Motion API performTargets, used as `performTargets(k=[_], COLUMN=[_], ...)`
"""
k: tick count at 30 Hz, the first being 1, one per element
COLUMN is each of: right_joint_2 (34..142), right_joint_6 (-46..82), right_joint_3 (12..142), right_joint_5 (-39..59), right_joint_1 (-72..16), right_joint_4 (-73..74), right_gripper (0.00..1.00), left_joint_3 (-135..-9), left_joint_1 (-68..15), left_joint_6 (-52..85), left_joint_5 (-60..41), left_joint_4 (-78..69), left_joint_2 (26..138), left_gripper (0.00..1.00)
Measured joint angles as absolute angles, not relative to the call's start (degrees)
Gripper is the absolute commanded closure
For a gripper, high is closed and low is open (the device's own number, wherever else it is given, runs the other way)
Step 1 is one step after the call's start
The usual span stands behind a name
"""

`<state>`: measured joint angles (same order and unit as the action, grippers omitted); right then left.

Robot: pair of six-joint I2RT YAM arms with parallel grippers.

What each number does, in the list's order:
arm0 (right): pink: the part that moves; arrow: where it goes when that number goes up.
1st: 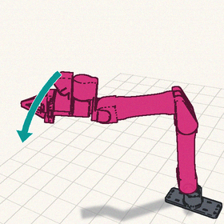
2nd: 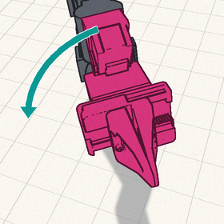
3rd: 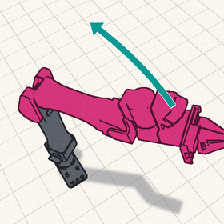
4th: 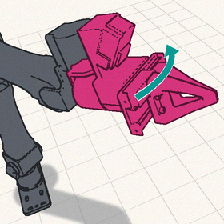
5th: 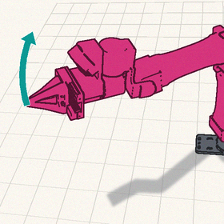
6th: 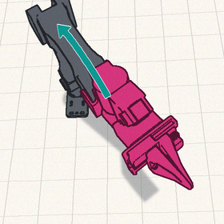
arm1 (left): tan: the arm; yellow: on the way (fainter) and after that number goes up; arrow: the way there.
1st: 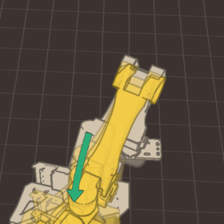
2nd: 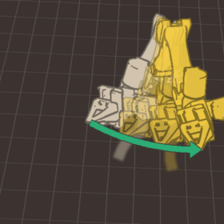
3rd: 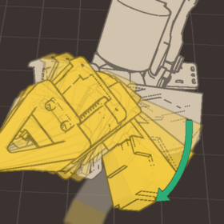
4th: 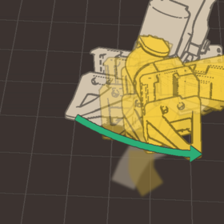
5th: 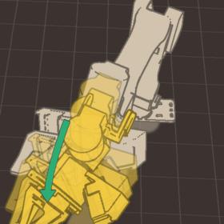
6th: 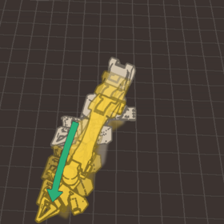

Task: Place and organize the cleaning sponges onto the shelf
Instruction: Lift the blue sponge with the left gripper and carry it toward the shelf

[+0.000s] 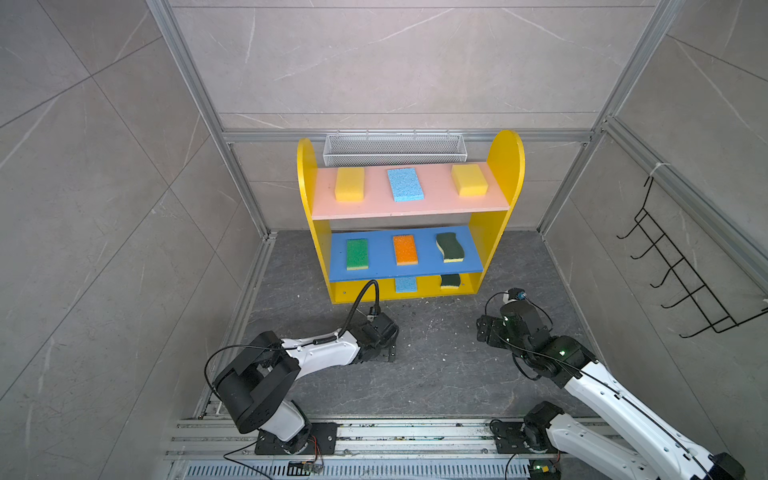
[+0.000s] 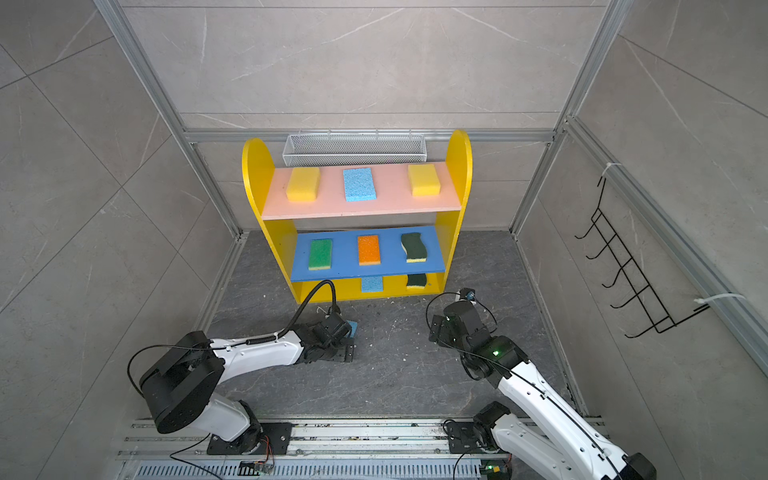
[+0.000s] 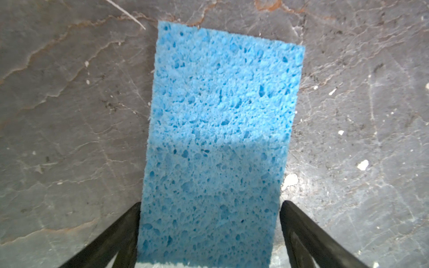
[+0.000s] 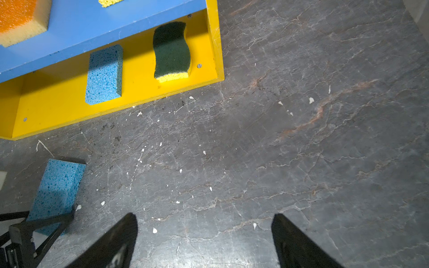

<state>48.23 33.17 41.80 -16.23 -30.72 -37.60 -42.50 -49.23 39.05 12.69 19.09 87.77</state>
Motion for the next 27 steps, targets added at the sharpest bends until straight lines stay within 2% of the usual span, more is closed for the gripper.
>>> performTargets(k=[5, 9, 14, 27], right_joint_2=[47.88, 47.83, 47.64, 48.71], right_joint_6=[33.17, 33.17, 33.17, 33.15], right_joint_3=[41.54, 41.54, 41.52, 41.45], right_joint_5=[-16.25, -16.25, -16.25, -16.01], right_joint_1=[-30.72, -30.72, -30.72, -30.72], right_joint_4=[-37.76, -37.76, -37.76, -37.69], right_gripper=[0.08, 0.08, 0.08, 0.1], left_joint_3=[-42.52, -43.46, -44.14, -43.81], left_joint_1=[-49.25, -49.34, -49.67, -50.02], left_joint_6=[39.03, 39.0, 39.48, 46.33], left_joint_5=[12.78, 13.34, 13.82, 14.94], left_joint_4=[19.44, 20.71, 21.47, 24.8], left_joint_2=[87.81, 88.82, 89.41, 87.88], left_gripper=[0.13, 0.23, 0.3, 0.34])
